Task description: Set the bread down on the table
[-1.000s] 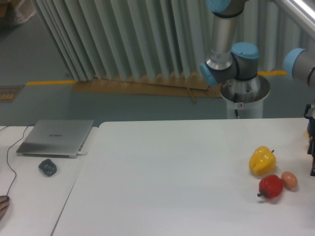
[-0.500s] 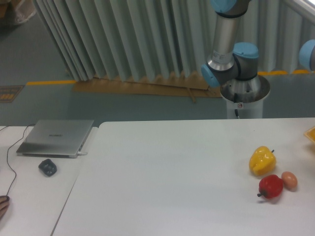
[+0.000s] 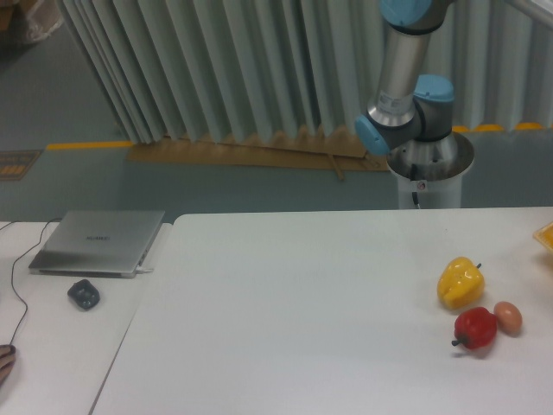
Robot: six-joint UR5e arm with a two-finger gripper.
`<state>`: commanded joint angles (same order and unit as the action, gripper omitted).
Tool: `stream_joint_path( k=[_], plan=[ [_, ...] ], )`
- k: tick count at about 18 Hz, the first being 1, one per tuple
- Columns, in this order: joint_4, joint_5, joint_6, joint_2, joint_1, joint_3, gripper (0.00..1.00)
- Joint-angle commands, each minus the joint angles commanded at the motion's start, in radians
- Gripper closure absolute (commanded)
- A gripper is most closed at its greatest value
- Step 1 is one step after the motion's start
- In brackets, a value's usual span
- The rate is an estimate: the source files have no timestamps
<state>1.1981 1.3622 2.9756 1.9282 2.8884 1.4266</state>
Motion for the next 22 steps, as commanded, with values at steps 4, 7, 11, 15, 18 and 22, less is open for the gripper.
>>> stream_joint_path(
  k=[4,7,11,15,18,22],
  plan=[
    [-0.06,0.0,0.124,-0.003,0.032,-0.014,0.0],
    [-0.097,0.003,0.152,0.006,0.06,-0.025,0.0],
    [-0.146,0.027,0.204,0.043,0.075,-0.057,0.0],
    [-0.173,0.112,0.325,0.075,0.077,-0.075,0.0],
    [-0.204,0.156,0.33,0.113,0.077,-0.089,0.0],
    [-0.207,0.222,0.332,0.159,0.075,-0.091,0.0]
  ],
)
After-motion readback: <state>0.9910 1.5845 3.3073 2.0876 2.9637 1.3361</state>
